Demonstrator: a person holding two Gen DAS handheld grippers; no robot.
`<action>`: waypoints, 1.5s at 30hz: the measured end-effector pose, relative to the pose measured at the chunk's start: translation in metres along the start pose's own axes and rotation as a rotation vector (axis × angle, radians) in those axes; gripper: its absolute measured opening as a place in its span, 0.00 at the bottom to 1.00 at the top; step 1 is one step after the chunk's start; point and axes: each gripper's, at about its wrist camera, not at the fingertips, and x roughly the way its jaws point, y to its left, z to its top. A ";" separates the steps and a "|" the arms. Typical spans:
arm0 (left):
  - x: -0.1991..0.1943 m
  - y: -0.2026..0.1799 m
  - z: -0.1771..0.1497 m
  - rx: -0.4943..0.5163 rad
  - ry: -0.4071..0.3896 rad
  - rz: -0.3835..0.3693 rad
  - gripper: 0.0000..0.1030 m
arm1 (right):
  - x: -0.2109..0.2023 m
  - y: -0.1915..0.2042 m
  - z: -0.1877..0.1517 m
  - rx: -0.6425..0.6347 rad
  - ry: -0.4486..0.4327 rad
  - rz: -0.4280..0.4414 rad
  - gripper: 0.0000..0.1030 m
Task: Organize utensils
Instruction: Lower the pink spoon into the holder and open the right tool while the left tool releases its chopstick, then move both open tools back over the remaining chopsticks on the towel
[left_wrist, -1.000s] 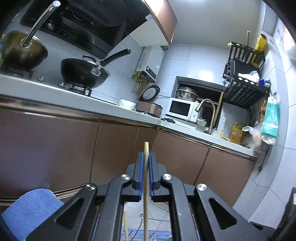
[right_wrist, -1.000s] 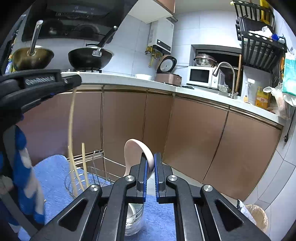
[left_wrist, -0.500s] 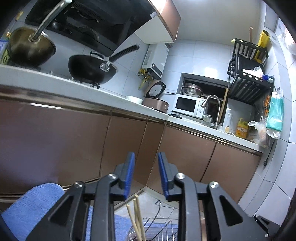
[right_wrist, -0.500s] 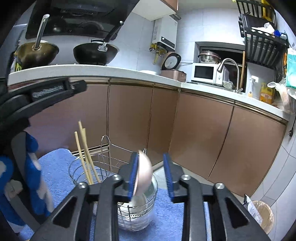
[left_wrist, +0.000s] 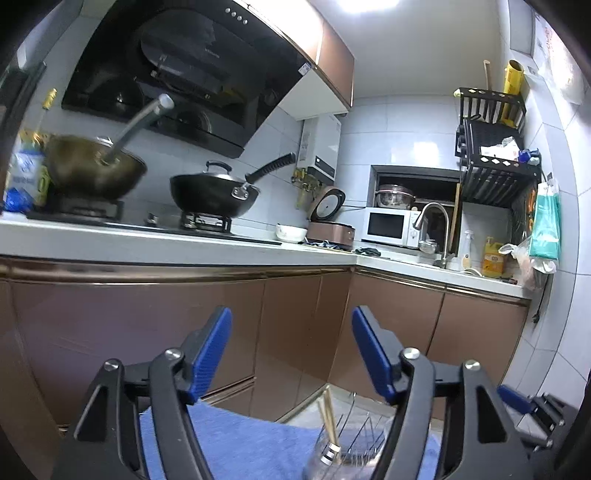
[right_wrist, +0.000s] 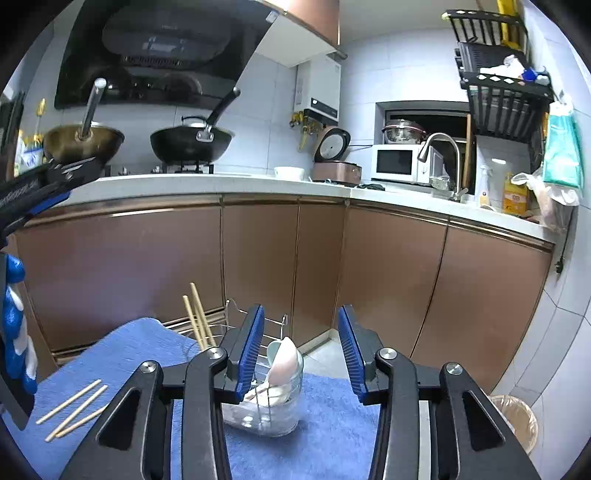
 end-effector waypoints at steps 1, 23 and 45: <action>-0.008 0.001 0.002 0.007 0.003 0.006 0.65 | -0.009 0.000 0.000 0.007 -0.002 0.002 0.42; -0.157 0.020 -0.022 0.088 0.121 0.079 0.65 | -0.140 0.015 -0.031 0.068 0.032 0.055 0.44; -0.220 0.052 -0.025 0.131 0.123 0.199 0.66 | -0.189 0.049 -0.044 0.050 0.030 0.134 0.44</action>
